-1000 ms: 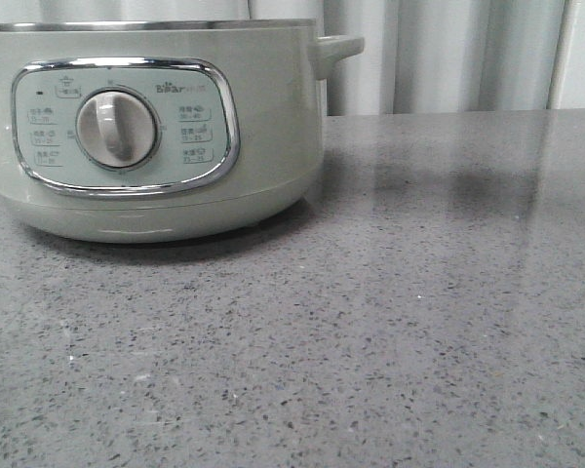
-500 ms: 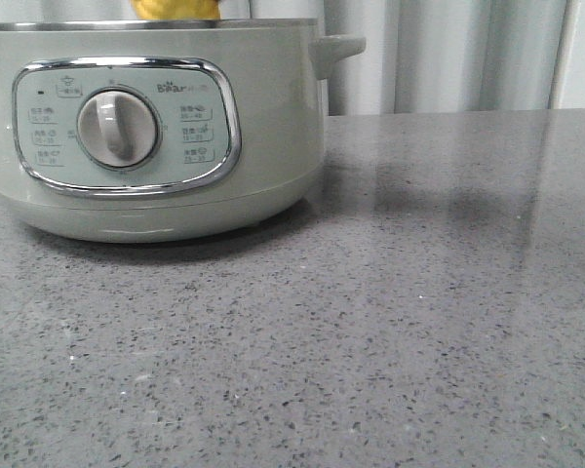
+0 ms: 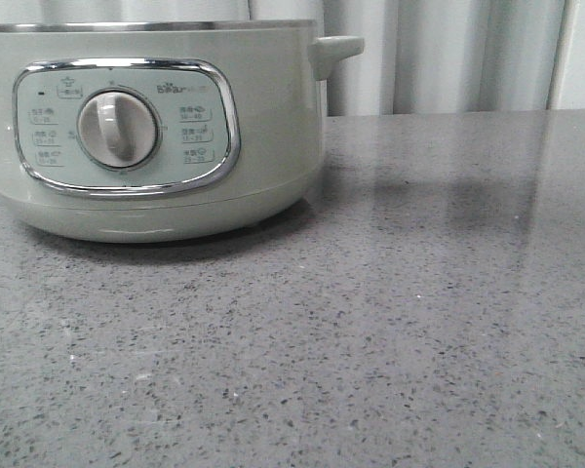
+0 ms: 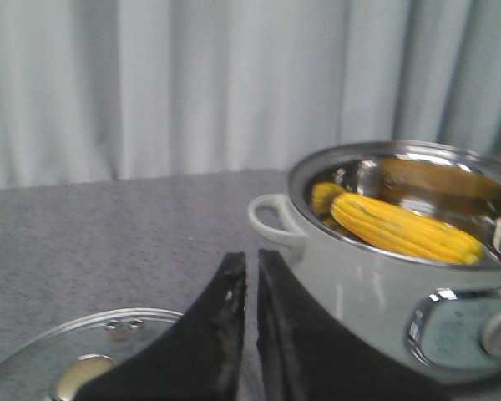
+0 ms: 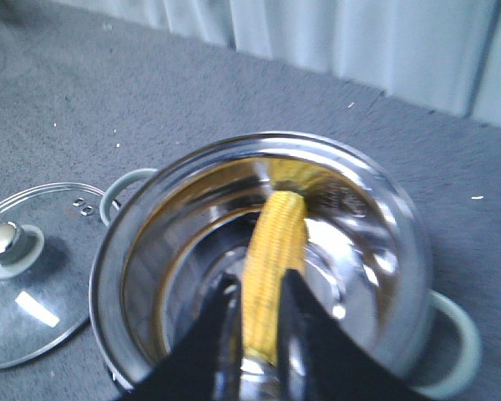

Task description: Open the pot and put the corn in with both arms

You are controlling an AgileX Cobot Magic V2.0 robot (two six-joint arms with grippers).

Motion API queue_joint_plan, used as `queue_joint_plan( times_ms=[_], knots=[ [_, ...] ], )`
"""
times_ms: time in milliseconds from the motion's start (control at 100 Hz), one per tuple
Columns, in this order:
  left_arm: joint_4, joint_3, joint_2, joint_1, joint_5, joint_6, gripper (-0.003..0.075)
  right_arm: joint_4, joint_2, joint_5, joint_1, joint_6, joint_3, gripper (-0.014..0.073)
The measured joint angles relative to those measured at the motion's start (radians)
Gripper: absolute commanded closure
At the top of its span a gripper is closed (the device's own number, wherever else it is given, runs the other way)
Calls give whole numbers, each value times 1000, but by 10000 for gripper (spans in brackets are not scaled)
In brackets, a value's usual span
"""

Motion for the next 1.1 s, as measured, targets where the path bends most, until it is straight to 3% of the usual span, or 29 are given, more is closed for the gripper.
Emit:
queue_joint_plan(
  times_ms=[230, 410, 530, 690, 1100],
  knots=[
    [-122, 47, 0, -79, 23, 77, 738, -77, -421, 4, 0, 0, 372, 644],
    [-130, 118, 0, -87, -31, 81, 738, -145, -798, -115, 0, 0, 761, 644],
    [-130, 142, 0, -87, -60, 83, 738, -155, -1002, -159, 0, 4, 925, 644],
    [-130, 144, 0, -87, -64, 85, 738, -159, -1129, -132, 0, 28, 996, 644],
    [-130, 144, 0, -87, -75, 85, 738, -159, -1144, -130, 0, 34, 1000, 645]
  ],
)
